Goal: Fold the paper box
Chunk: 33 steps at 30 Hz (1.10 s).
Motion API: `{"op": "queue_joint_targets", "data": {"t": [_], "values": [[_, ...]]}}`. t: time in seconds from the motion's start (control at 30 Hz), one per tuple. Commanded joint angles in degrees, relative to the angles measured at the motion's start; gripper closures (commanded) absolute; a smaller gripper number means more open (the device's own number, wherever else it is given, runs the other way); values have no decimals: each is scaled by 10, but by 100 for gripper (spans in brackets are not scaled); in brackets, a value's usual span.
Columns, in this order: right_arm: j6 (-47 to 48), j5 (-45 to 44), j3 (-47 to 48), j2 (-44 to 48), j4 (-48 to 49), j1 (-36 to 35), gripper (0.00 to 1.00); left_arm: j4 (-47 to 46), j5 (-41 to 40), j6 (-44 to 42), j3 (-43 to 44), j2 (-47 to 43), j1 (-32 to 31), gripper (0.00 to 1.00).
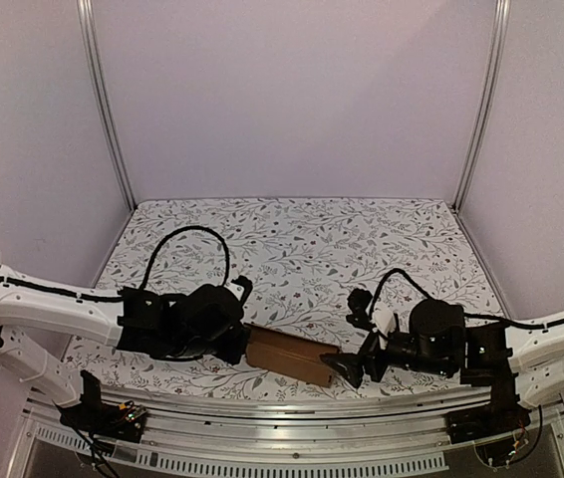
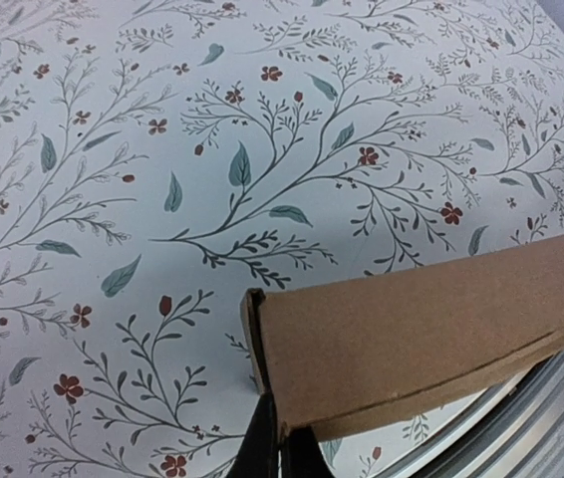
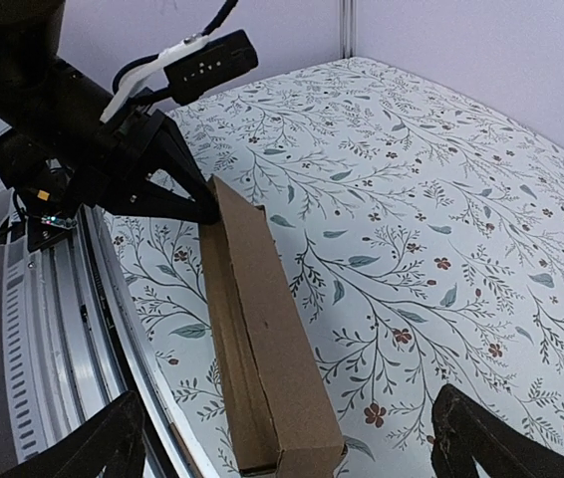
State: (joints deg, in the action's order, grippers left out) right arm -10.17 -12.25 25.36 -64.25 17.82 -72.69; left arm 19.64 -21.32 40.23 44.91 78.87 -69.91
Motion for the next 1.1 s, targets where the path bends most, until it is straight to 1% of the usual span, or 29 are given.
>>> {"op": "queue_joint_targets", "data": {"t": [0.0, 0.07, 0.13, 0.23, 0.3, 0.4, 0.43, 0.47, 0.6, 0.8, 1.07], "values": [[-51, -70, 32, 65, -155, 3, 1, 83, 32, 48, 1, 36, -15, 100], [-97, -105, 45, 90, -220, 4, 1, 95, 23, 68, 9, 42, -18, 100], [-104, -93, 55, 116, -265, 4, 1, 100, 20, 89, 15, 48, -22, 100], [-107, -84, 61, 142, -304, 4, 2, 103, 15, 112, 25, 62, -32, 100], [-121, -98, 62, 146, -324, 5, 8, 108, 10, 124, 32, 74, -36, 100], [-142, -138, 72, 140, -365, 5, 19, 115, 7, 138, 39, 88, -41, 100], [-150, -147, 75, 134, -378, 4, 27, 115, 8, 142, 41, 91, -43, 100], [-154, -153, 77, 130, -384, 5, 32, 115, 8, 145, 42, 94, -45, 100], [-154, -154, 80, 100, -387, 5, 40, 116, 6, 151, 45, 95, -51, 100], [-136, -151, 105, 45, -375, 5, 46, 122, 4, 154, 47, 95, -55, 100], [-106, -125, 143, -15, -370, 4, 56, 127, -2, 152, 46, 92, -56, 100]]}}
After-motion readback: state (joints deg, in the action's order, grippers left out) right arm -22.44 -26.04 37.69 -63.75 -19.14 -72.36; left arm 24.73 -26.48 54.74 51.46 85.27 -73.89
